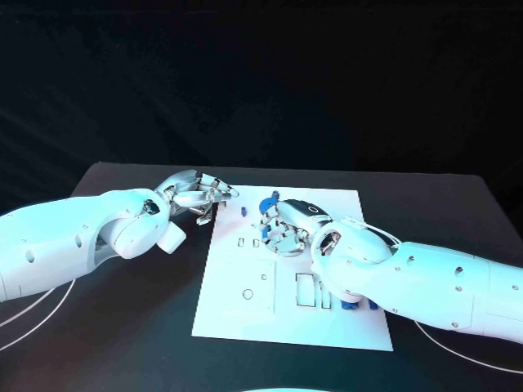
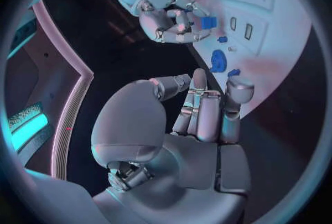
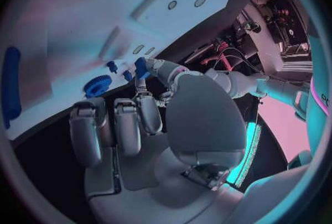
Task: Assemble the parts on the task board
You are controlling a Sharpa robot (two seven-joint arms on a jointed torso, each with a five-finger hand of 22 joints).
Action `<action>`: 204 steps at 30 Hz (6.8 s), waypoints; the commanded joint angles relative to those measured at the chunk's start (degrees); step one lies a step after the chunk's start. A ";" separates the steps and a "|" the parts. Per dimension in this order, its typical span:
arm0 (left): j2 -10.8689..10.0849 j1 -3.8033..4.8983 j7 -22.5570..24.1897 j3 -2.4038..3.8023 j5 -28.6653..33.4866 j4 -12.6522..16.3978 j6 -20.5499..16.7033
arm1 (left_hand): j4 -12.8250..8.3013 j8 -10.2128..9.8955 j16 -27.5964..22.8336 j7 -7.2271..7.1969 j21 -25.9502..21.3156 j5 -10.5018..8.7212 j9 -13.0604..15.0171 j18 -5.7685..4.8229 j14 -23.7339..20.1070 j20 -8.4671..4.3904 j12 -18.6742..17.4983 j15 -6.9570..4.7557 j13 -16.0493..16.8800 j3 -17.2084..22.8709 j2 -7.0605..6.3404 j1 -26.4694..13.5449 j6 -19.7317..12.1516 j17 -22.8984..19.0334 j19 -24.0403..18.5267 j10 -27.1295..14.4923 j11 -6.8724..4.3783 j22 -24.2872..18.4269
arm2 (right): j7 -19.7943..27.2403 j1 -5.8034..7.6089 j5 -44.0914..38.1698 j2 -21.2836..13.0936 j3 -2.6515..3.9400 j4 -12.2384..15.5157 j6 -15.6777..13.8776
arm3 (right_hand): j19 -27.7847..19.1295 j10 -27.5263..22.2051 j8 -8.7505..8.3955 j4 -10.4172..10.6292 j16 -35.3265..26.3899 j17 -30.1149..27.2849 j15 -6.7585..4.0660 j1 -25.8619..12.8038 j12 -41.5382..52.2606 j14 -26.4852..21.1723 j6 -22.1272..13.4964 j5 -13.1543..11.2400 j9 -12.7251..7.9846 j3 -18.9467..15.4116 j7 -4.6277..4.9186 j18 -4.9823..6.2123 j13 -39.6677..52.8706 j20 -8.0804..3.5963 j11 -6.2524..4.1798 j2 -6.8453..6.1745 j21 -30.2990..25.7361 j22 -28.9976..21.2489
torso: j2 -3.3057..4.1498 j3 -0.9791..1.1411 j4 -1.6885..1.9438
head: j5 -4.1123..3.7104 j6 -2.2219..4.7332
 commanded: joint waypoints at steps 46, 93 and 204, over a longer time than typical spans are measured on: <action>0.23 0.09 3.86 0.07 11.65 0.92 -3.56 | 3.67 3.09 -1.49 0.18 -0.86 0.03 0.65 0.42 -0.97 0.75 1.54 0.70 -0.42 -5.72 0.41 -1.89 -0.75 -0.78 0.18 -0.81 0.23 -0.48 | -4.60 -1.78 -5.20 2.05 -0.34 -1.01 2.23 | 6.00 0.18 0.54 0.60 -0.32 11.50 -0.07 -1.86 -0.41 5.13 0.28 -1.49 0.85 -0.98 -0.40 -0.82 4.49 -0.34 -0.13 -0.45 0.31 15.08 | -0.06 0.02 -0.11 | 0.36 -0.81; 0.25 0.10 2.06 0.07 9.42 0.31 -1.84 | 5.97 4.49 -0.01 0.07 0.25 0.04 0.66 -0.04 0.10 0.73 2.07 0.70 -0.91 -9.64 -0.95 -2.81 -1.86 1.04 1.72 -0.90 0.22 1.64 | -1.79 -1.75 -5.38 1.92 -0.39 -1.36 -0.84 | 5.33 -5.44 -3.91 4.03 -1.69 9.64 1.87 -3.16 -6.34 4.58 -7.29 -6.31 -2.12 -12.56 1.97 -0.46 -0.57 1.20 2.08 -3.98 -1.10 14.27 | -0.09 0.07 -0.13 | 0.38 -0.86; 21.93 6.42 -38.20 -3.25 -31.60 -12.39 29.81 | 15.11 27.95 5.98 -5.08 8.42 0.13 20.57 -2.54 5.20 -2.64 15.77 -3.14 13.57 -28.20 3.57 -1.40 -4.82 10.05 9.39 9.08 -4.21 15.13 | 8.66 8.24 30.43 -18.90 1.04 5.27 0.77 | 3.65 -8.02 -3.98 12.86 -2.47 8.89 2.02 8.50 -8.40 4.36 -7.42 -2.70 -4.83 -24.48 2.36 0.48 -3.85 1.53 2.38 1.22 -5.14 12.24 | -2.55 0.42 -1.45 | 1.66 -2.22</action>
